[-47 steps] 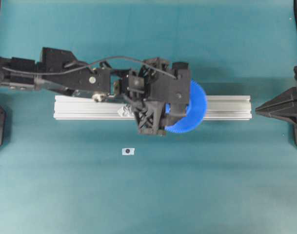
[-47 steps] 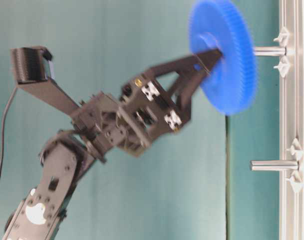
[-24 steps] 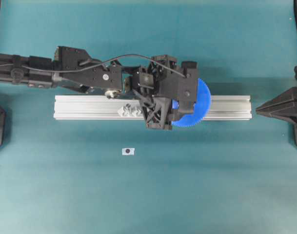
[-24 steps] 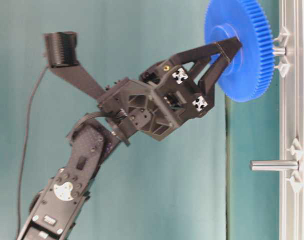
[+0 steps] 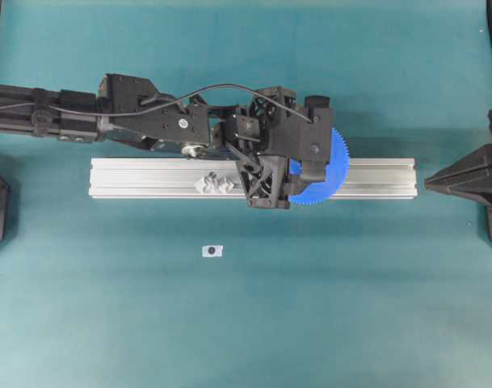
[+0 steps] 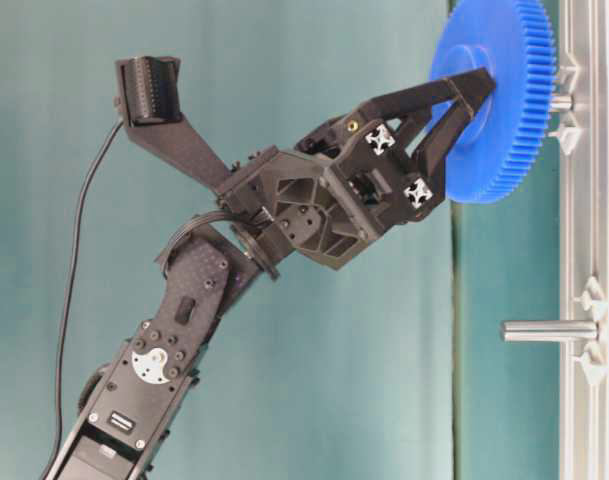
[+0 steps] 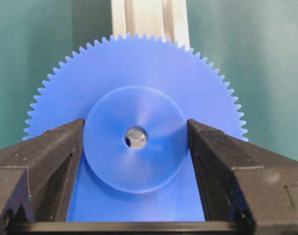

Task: Find the location of the shaft and insert the large gear.
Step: 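Align the gear's center hole with the right steel shaft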

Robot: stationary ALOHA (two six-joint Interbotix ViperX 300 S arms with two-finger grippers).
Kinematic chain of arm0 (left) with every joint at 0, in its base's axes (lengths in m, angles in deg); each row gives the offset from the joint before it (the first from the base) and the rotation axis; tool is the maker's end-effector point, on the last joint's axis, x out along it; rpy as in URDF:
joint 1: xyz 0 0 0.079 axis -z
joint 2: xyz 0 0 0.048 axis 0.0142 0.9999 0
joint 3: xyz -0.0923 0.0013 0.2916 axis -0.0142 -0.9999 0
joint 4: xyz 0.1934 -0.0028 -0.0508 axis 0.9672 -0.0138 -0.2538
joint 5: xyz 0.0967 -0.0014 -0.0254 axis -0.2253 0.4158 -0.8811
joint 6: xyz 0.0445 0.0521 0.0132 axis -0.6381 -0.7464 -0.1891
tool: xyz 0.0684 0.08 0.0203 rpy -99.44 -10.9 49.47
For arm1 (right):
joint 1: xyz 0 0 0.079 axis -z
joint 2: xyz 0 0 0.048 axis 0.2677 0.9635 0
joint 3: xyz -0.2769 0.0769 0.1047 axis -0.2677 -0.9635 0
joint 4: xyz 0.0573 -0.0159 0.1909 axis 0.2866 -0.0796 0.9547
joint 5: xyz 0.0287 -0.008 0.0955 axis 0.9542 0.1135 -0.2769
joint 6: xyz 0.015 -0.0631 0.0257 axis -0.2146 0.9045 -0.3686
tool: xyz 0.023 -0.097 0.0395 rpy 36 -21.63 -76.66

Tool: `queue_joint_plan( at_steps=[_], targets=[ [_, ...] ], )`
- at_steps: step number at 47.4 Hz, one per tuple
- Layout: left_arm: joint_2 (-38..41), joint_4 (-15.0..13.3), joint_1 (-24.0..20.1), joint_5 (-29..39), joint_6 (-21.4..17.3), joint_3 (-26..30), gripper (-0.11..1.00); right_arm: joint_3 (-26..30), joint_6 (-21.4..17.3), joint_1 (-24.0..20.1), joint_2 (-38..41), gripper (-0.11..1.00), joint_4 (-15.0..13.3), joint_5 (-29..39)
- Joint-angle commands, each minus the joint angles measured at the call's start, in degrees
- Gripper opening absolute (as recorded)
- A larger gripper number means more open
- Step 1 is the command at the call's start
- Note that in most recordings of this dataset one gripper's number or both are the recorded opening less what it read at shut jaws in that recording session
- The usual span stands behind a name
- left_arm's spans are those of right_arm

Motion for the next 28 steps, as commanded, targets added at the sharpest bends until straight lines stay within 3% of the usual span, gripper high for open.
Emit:
queue_joint_plan(
  at_steps=[1,28],
  targets=[
    [-1.1,0.2,-1.0,-0.3,-0.1,1.1,0.72,0.6,-0.4,0.2,0.4,0.03,-0.1,-0.5],
    [-0.2,0.1,-2.2,0.0,0.3,1.1,0.72,0.4,-0.4,0.2,0.4,0.03,-0.1,-0.7]
  ],
)
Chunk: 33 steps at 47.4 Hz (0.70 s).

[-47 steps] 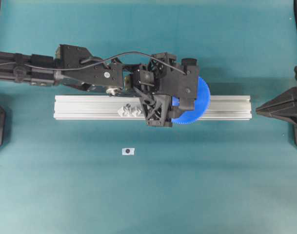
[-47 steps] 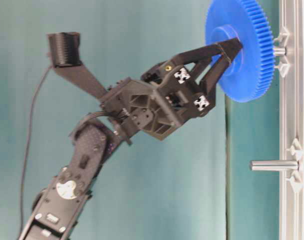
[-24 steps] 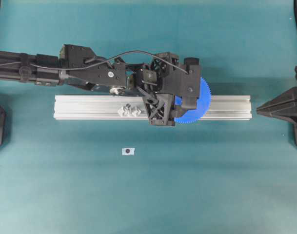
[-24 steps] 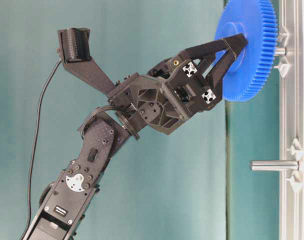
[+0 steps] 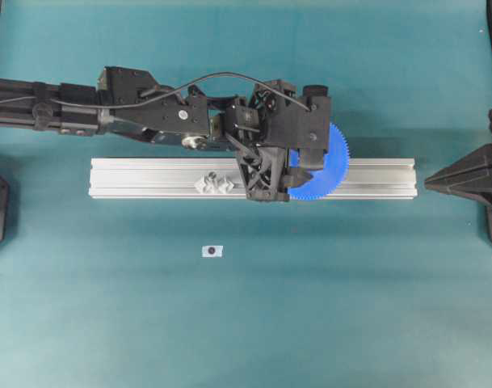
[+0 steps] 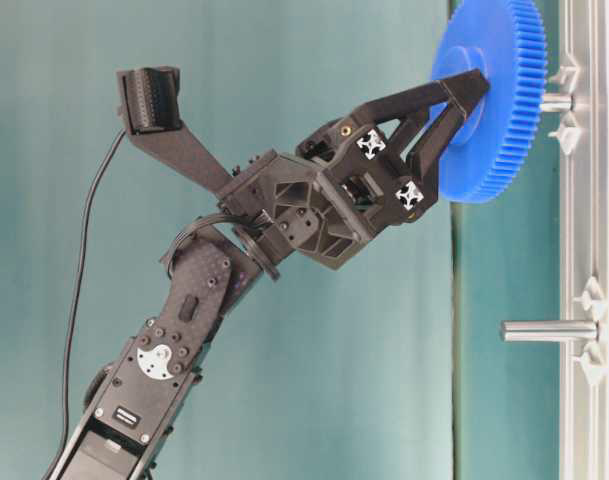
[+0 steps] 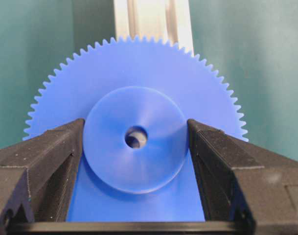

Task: Find the location of the shaft and insert the large gear.
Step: 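Align the gear's center hole with the right steel shaft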

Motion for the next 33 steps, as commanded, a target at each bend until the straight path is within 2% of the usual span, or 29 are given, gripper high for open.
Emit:
queue_joint_plan(
  at_steps=[1,15,33],
  targets=[
    [-0.4,0.2,-0.7,-0.2,0.1,1.1,0.72,0.4,-0.4,0.1,0.4,0.04,-0.1,-0.6],
    [-0.2,0.2,-0.7,-0.2,0.9,1.6,0.72,0.4,-0.6,0.1,0.4,0.03,-0.1,-0.6],
    [-2.5,0.2,-0.7,2.0,2.8,-1.8,0.72,0.4,-0.6,0.2,0.4,0.03,-0.1,-0.7]
  ],
)
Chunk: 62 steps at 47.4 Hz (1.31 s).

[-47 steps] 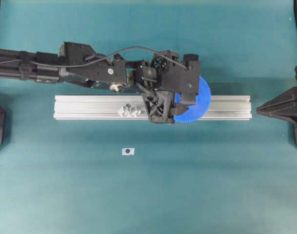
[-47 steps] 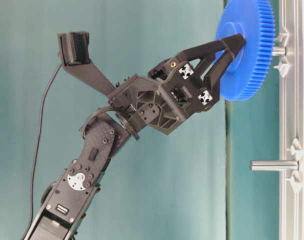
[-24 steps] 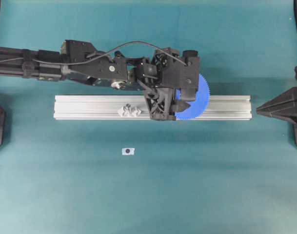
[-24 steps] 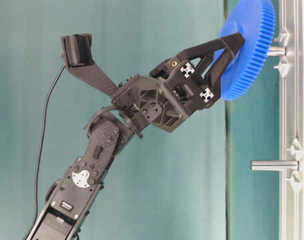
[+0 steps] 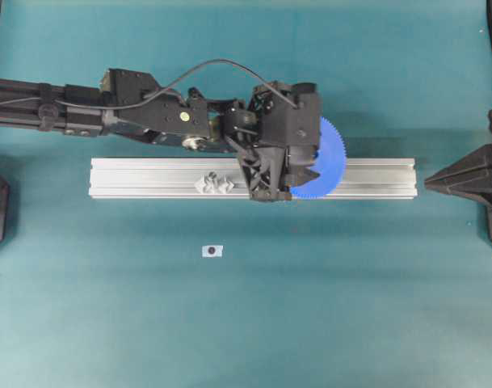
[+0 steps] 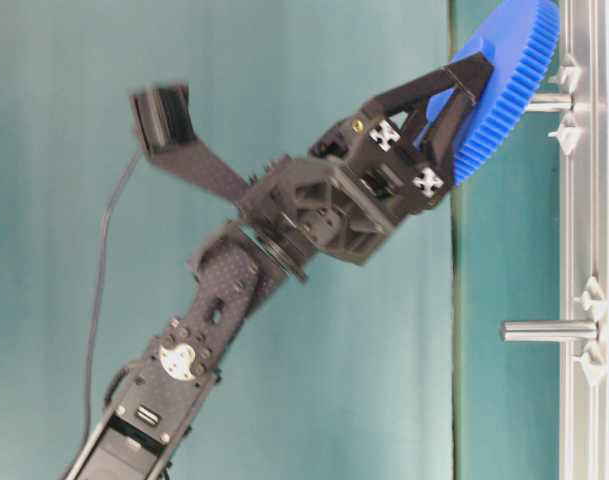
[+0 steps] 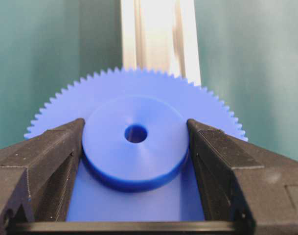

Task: Find the location of the shaft and insert the large gear.
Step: 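Align the gear's center hole with the right steel shaft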

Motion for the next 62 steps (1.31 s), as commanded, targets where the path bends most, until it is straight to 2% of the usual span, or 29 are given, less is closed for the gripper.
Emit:
queue_joint_plan(
  at_steps=[1,62],
  targets=[
    [-2.9,0.1,-0.4,0.1,0.2,0.1,0.72,0.5,-0.5,0.0,0.4,0.03,-0.1,-0.6],
    [-3.7,0.2,0.0,4.0,0.5,-0.2,0.72,0.2,-0.6,0.1,0.4,0.03,-0.1,-1.0]
  ],
)
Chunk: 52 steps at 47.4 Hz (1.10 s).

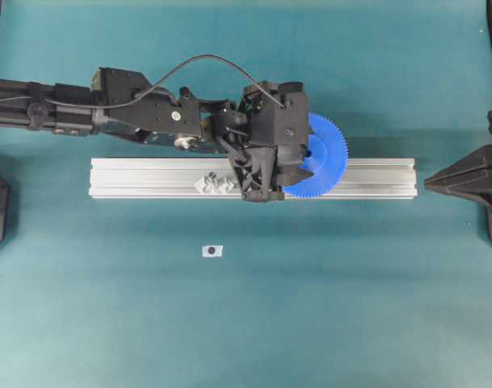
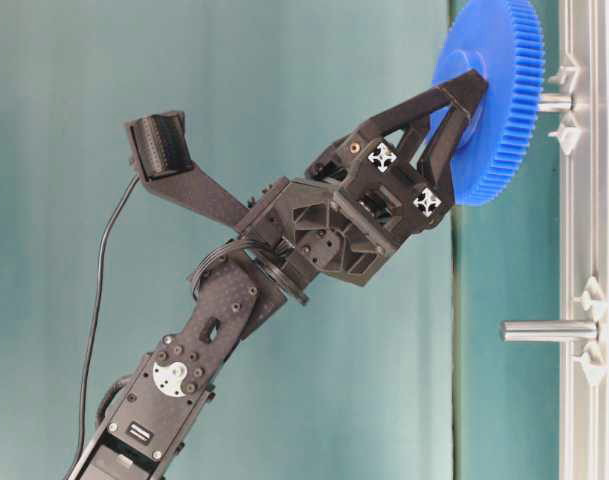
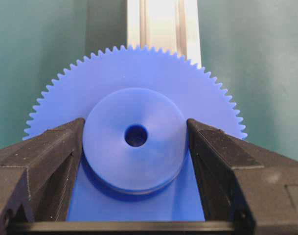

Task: Find the location of the shaft and insert the large gear.
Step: 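Align the gear's center hole with the right steel shaft, then push the gear down onto the shaft and open the left gripper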

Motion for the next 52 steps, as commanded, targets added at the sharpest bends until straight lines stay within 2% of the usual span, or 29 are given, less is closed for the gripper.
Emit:
queue_joint_plan(
  at_steps=[1,12,19,33,52],
  targets=[
    [-2.5,0.2,0.1,0.2,0.1,1.1,0.73,0.7,-0.4,0.0,0.4,0.03,-0.1,-0.6],
    [-2.5,0.2,0.8,1.8,0.1,1.0,0.89,0.7,-0.4,0.1,0.4,0.03,-0.1,-0.6],
    [-2.5,0.2,1.0,2.2,0.1,1.7,0.89,0.7,-0.4,0.1,0.4,0.03,-0.1,-0.6],
    [-0.4,0.2,0.8,3.3,-0.1,7.0,0.89,0.5,-0.4,0.1,0.4,0.03,-0.1,-0.6],
    [-0.7,0.2,-0.6,3.8,-0.1,8.1,0.89,0.7,-0.4,0.1,0.4,0.03,-0.1,-1.3]
  ],
)
